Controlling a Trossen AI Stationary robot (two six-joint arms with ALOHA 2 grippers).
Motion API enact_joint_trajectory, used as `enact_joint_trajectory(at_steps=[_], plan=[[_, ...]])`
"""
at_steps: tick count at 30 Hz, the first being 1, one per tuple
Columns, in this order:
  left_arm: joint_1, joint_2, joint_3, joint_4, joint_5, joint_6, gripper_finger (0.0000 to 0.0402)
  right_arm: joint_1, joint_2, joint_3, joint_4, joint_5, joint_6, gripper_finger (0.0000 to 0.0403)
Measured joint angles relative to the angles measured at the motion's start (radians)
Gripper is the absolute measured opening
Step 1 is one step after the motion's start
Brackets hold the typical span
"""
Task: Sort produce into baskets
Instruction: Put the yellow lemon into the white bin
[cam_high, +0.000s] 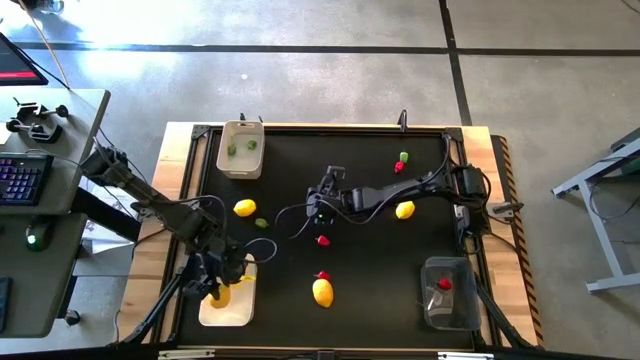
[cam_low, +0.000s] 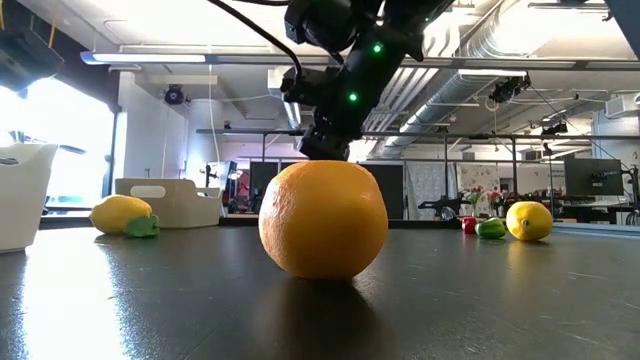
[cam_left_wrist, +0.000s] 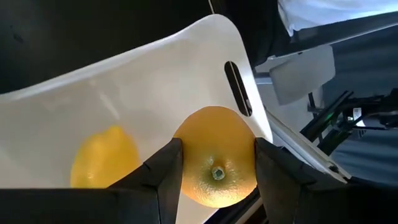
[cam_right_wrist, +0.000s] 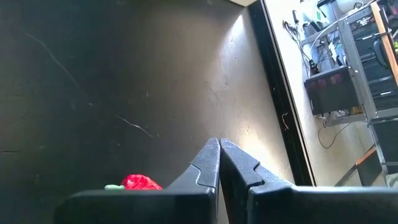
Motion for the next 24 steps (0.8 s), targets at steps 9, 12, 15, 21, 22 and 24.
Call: enact_joint_trajectory(at_steps=[9,12,15,21,22,24], plan=[[0.004,-0.028,-0.111,0.168,0.051,-0.038,0.0144,0.008,0.000,0.000,-0.002,0.006,-0.002,0.0000],[0.004,-0.039,-0.116,0.174,0.048,-0.041,0.0144,0.008,0.000,0.000,-0.002,0.007,-0.005,0.0000],[0.010,-0.037,-0.117,0.173,0.055,-0.041,0.0149,0.008,0.000,0.000,-0.002,0.007,-0.005,0.0000],[0.035,-0.036,-0.117,0.156,0.079,-0.033,0.0163,0.008,0.000,0.000,-0.003,0.007,-0.008,0.0000],[0.037,-0.035,-0.120,0.154,0.079,-0.033,0.0166,0.008,0.000,0.000,-0.003,0.007,-0.008,0.0000],[0.037,-0.035,-0.141,0.158,0.080,-0.038,0.0171,0.008,0.000,0.000,-0.003,0.007,-0.008,0.0000]])
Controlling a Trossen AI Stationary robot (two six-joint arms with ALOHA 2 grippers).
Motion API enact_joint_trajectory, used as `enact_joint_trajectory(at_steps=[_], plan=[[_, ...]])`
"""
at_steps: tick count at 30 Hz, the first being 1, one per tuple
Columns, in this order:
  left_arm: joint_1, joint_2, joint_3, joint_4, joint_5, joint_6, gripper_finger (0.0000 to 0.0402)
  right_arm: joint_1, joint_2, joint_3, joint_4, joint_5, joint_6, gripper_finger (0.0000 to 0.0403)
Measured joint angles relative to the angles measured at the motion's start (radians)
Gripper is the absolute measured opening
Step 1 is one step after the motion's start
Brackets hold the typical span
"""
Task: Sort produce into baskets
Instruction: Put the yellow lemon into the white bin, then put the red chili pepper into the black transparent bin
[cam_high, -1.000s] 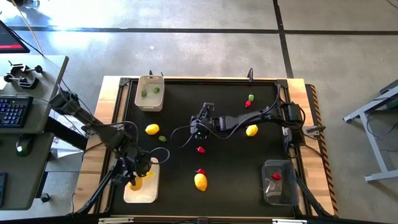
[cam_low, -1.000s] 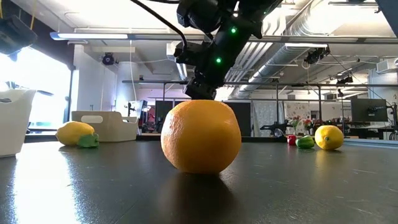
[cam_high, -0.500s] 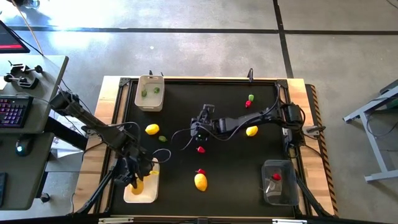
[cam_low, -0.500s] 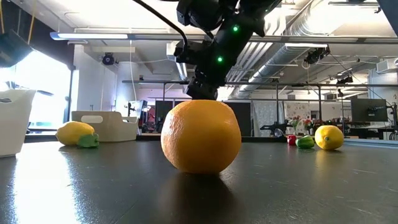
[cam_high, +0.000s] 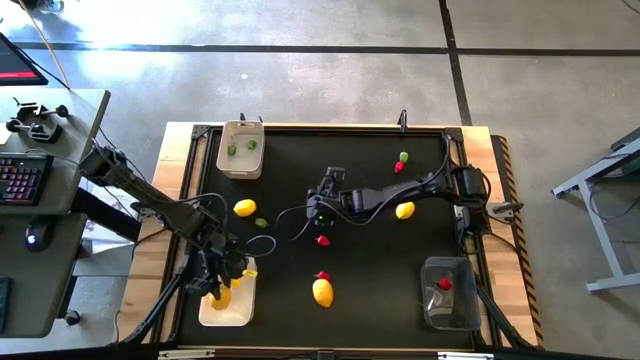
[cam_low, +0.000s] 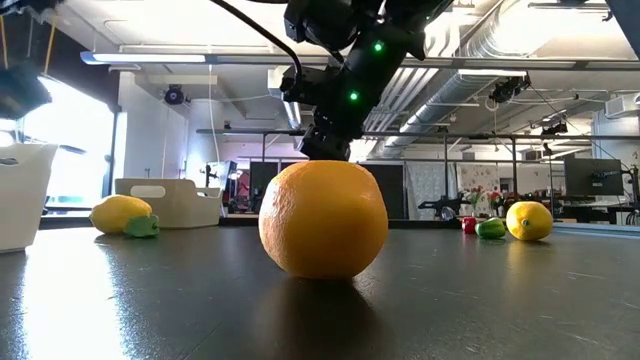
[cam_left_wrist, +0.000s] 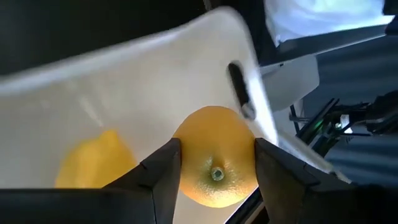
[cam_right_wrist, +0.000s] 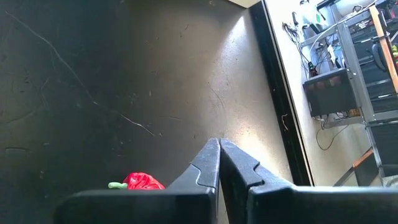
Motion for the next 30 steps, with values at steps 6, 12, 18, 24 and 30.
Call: enact_joint_trajectory(at_steps=[6,12,18,24,30], plan=[[0.000,0.001,-0.041,0.047,0.021,-0.010,0.0169,0.000,0.000,0.000,-0.003,0.000,0.000,0.0000],[0.000,0.001,-0.056,0.035,0.024,-0.040,0.0161,0.001,0.000,0.000,-0.009,0.000,0.000,0.0000],[0.000,0.001,-0.056,0.033,-0.001,-0.098,0.0186,0.001,0.000,0.000,-0.034,0.000,0.000,0.0000],[0.000,0.001,-0.042,0.006,-0.006,-0.127,0.0213,0.001,0.000,0.000,-0.036,-0.005,-0.019,0.0000],[0.000,-0.003,0.036,-0.124,-0.031,-0.032,0.0211,0.012,-0.002,0.000,-0.021,-0.005,-0.028,0.0000]])
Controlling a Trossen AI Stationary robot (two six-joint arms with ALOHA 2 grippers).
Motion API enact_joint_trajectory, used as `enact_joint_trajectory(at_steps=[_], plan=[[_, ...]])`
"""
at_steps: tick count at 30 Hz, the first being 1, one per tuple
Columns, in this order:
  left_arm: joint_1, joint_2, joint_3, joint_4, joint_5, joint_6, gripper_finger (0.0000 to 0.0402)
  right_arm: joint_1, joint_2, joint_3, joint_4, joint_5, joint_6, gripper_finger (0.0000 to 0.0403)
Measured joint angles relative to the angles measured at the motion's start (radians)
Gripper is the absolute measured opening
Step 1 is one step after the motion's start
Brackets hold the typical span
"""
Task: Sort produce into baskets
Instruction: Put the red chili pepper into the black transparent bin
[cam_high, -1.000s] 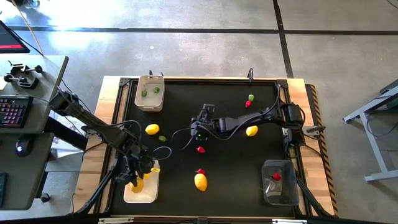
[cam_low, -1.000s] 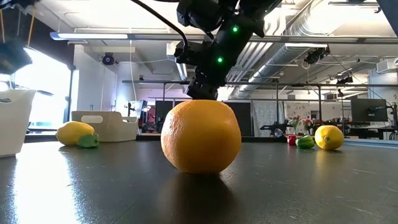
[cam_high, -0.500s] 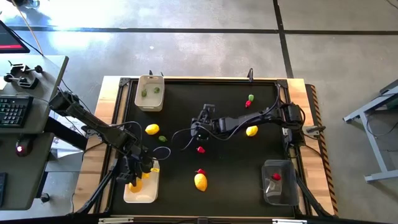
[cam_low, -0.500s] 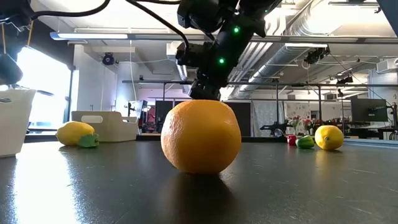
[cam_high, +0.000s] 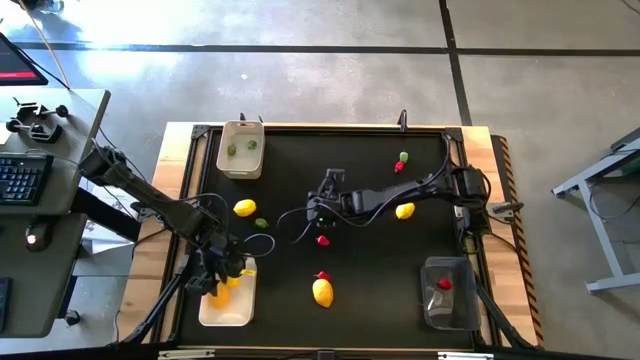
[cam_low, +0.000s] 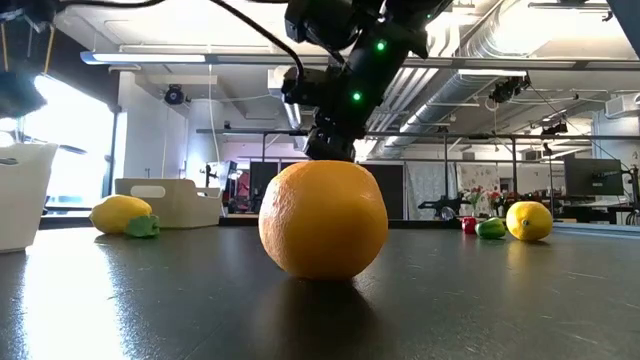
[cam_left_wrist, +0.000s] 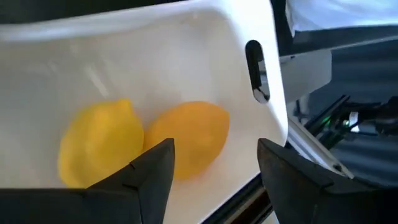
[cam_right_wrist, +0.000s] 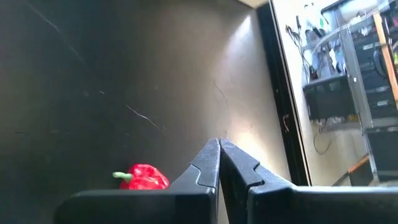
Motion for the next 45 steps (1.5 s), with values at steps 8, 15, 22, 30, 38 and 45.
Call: enact_joint_trajectory(at_steps=[8,15,22,30,38,45], plan=[[0.093,-0.106,-0.015,0.062,-0.073,0.156,0.0105,0.003,-0.032,-0.009,0.035,-0.107,0.052,0.0000],[0.249,-0.170,-0.027,0.216,-0.109,0.398,0.0006,-0.001,-0.037,-0.133,0.277,-0.210,0.055,0.0000],[0.413,-0.165,-0.057,0.485,-0.087,0.643,0.0008,0.008,-0.149,-0.330,0.463,-0.198,0.152,0.0000],[0.604,-0.089,-0.245,1.030,0.017,0.584,0.0001,0.007,-0.402,-0.585,0.472,-0.060,0.371,0.0000],[0.738,-0.009,-0.402,1.501,-0.086,0.510,0.0000,-0.063,-0.609,-0.708,0.196,-0.024,0.731,0.0000],[0.784,0.088,-0.469,1.661,-0.163,0.507,0.0000,-0.158,-0.613,-0.703,-0.023,-0.046,0.916,0.0018]])
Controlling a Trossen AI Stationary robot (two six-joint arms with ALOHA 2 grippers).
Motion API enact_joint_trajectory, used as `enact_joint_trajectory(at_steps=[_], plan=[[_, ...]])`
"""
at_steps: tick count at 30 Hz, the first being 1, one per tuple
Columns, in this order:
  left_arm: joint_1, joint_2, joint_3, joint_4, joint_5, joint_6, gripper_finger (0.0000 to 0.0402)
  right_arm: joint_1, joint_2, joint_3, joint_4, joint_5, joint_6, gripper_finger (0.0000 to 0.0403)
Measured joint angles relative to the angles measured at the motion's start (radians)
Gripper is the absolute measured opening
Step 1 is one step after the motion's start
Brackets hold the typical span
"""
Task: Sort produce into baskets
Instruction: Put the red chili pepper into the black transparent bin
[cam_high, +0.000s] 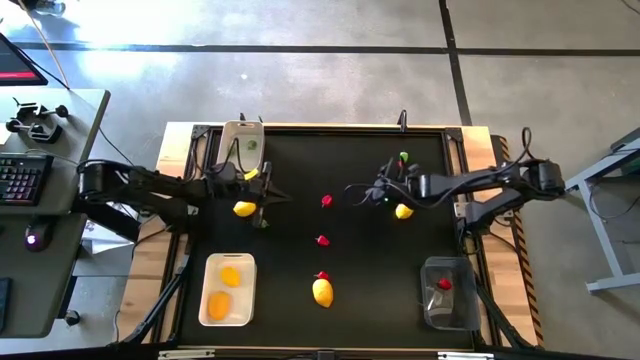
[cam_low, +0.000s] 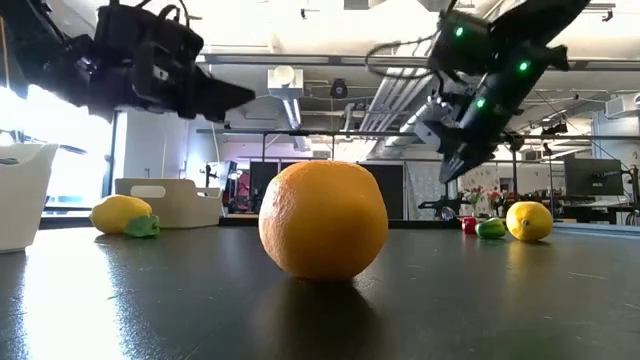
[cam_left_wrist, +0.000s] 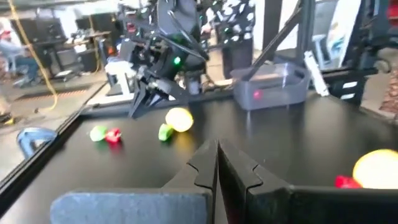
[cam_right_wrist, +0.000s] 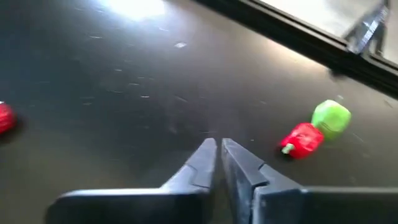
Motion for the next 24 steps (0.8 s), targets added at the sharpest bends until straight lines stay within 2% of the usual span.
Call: enact_joint_trajectory(at_steps=[6,10,13,16,20,24], plan=[[0.000,0.065,-0.001,0.005,-0.083,-0.007,0.0000,-0.077,0.048,0.001,-0.014,-0.001,0.042,0.0110],[0.000,0.104,-0.001,0.001,-0.089,0.025,0.0000,-0.118,0.066,0.001,-0.015,-0.001,0.109,0.0176],[0.000,0.123,-0.001,0.002,-0.098,0.027,0.0000,-0.139,0.076,0.001,-0.020,-0.002,0.152,0.0210],[0.000,0.124,-0.001,0.003,-0.137,0.017,0.0000,-0.159,0.076,0.001,-0.019,-0.002,0.198,0.0226],[0.000,0.124,-0.001,0.002,-0.202,0.013,0.0000,-0.187,0.076,0.001,-0.019,-0.002,0.222,0.0229],[0.000,0.124,-0.001,0.002,-0.211,0.036,0.0000,-0.211,0.076,0.001,-0.018,0.003,0.246,0.0229]])
